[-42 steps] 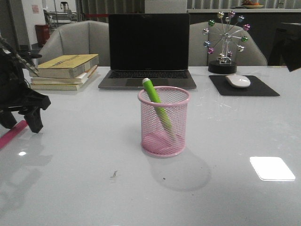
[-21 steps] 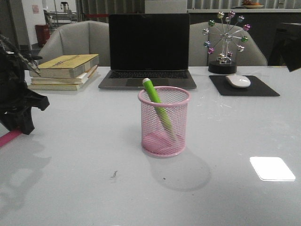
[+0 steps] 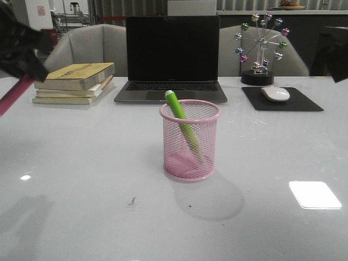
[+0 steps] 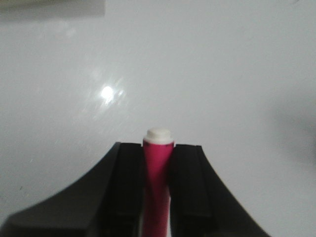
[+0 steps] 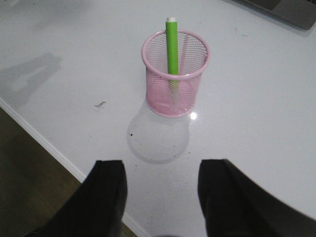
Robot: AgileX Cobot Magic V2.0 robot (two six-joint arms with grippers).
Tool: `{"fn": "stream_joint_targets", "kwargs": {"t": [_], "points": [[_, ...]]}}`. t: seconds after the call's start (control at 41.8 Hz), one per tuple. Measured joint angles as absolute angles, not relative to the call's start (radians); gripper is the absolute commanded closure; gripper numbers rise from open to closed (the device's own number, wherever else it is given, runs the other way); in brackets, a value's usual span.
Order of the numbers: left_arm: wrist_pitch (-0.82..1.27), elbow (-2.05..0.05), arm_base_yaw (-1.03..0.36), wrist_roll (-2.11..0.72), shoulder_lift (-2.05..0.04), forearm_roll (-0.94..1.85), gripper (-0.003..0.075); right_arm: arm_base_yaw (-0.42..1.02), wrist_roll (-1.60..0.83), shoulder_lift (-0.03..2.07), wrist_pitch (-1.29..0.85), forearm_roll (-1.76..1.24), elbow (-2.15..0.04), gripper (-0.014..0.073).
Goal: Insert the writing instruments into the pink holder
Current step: 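Lift the pink marker and insert it into the pink holder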
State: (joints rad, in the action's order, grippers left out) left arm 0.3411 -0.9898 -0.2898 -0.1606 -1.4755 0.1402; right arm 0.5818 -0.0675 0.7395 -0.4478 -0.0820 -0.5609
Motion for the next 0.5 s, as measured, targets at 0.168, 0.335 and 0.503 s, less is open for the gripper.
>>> {"fn": "stream_joint_targets", "kwargs": {"t": [0.168, 0.335, 0.503], "points": [[0.135, -0.921, -0.444, -0.163, -1.367, 0.181, 0.0629, 0.582, -0.067, 0.740, -0.448, -0.082, -0.561, 0.0140], [-0.123, -0.905, -0.608, -0.163, -1.392, 0.257, 0.0629, 0.582, -0.067, 0.740, -0.448, -0.082, -0.561, 0.0140], [-0.399, -0.905, -0.727, -0.163, -1.507, 0.281, 0.0629, 0.582, -0.067, 0.740, -0.448, -0.081, -0.561, 0.0140]]}}
